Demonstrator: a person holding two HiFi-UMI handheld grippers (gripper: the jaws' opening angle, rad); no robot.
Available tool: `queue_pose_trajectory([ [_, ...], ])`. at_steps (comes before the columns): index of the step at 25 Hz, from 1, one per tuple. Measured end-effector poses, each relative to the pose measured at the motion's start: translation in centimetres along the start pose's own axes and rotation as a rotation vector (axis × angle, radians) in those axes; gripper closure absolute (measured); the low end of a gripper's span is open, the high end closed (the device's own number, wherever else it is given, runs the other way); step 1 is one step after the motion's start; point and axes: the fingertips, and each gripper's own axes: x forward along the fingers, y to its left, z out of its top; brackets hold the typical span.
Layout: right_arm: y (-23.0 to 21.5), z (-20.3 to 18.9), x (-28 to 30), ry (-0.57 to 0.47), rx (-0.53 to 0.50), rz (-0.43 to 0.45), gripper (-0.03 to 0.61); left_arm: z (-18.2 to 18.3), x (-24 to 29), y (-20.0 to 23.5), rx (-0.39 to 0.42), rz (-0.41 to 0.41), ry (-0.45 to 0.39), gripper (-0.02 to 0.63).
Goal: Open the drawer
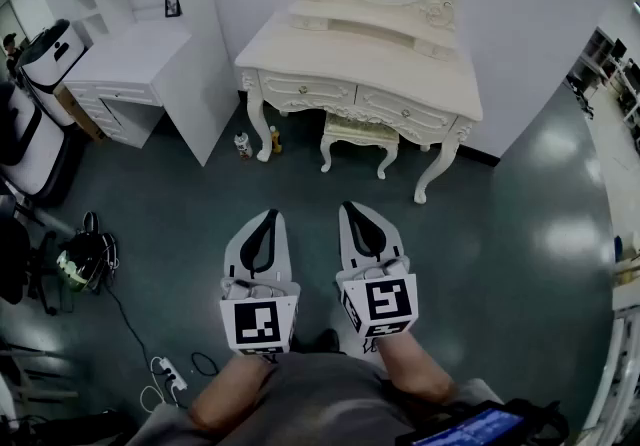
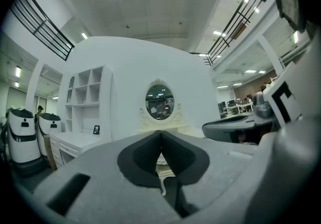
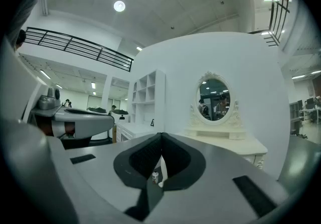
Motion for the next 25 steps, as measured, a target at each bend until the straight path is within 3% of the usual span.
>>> queue_pose_trajectory([
  [4, -0.8, -0.3, 0.0, -0.002, -0.005, 0.005, 0.566, -0.3, 0.4, -0.7, -0.041, 0.014, 0.028, 0.598],
  [8, -1.7, -0.5, 0.0, -0.013, -0.009, 0.016, 0.566, -0.5, 1.1, -1.3, -0.009, 0.013, 0.01, 0.598],
  [12, -2.6, -0.5, 0.7, -0.033, 0.027, 0.016, 0.565, -0.8, 1.7, -1.5, -0.032, 0.024, 0.034, 0.598],
  [19, -2.5, -1.9, 3.7, -0.015, 0.023, 0.035, 0.563, -2.2, 4.1, 0.9, -0.018, 0.041, 0.037, 0.598],
  [25, -3.2, -4.7, 8.7, 0.032, 0.031, -0.003, 0.563, -6.1, 7.9, 3.6, -0.062, 0.035, 0.125, 0.598],
])
